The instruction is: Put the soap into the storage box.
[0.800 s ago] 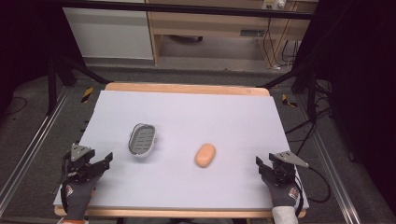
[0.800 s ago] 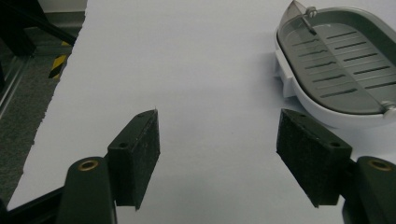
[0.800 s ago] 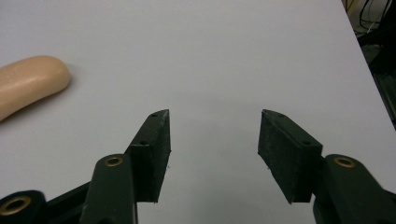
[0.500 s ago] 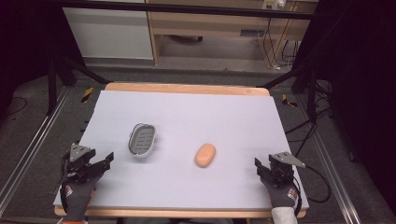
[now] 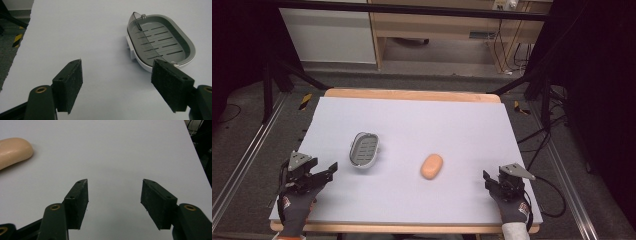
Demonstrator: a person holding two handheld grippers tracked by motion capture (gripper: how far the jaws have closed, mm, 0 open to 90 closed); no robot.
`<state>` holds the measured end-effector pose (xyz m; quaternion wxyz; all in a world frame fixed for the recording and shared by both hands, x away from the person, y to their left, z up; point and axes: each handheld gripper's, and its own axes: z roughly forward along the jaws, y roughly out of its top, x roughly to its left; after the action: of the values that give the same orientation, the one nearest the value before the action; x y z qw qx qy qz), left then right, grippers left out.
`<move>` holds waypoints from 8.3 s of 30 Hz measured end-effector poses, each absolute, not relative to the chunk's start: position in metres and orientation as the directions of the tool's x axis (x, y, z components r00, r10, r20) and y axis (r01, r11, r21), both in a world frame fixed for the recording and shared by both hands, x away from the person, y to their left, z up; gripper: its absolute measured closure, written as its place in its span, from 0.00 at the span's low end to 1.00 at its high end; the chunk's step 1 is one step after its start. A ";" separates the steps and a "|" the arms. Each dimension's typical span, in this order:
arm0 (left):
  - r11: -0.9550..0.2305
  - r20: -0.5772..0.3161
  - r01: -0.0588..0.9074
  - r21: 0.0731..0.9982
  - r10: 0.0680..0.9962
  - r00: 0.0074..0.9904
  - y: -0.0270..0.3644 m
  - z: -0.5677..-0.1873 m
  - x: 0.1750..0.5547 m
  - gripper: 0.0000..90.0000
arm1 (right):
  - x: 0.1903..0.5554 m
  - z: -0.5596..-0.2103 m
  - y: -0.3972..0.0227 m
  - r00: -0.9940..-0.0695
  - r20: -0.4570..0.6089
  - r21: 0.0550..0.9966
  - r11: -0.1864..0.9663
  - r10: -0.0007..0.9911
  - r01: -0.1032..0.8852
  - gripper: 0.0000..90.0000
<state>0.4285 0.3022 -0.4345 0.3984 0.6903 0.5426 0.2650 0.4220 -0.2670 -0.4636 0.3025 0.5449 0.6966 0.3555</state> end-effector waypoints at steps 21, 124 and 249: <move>-0.119 -0.073 0.524 0.843 0.941 0.331 0.287 -0.411 0.432 0.24 | 0.422 -0.463 -0.263 -0.202 -0.064 0.822 0.166 0.977 0.544 0.40; -0.349 0.023 0.489 0.799 0.831 0.556 0.130 -0.392 0.471 0.19 | 0.425 -0.462 -0.258 -0.222 -0.053 0.818 0.170 0.974 0.549 0.41; -0.528 0.002 0.594 0.607 0.748 0.664 -0.003 -0.465 0.506 0.27 | 0.428 -0.465 -0.255 -0.276 -0.027 0.800 0.186 0.961 0.571 0.56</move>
<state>0.5065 -0.0028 -0.4654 0.2916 0.8642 0.3882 0.1322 0.4278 -0.2553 -0.4652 0.2786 0.5332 0.7180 0.3501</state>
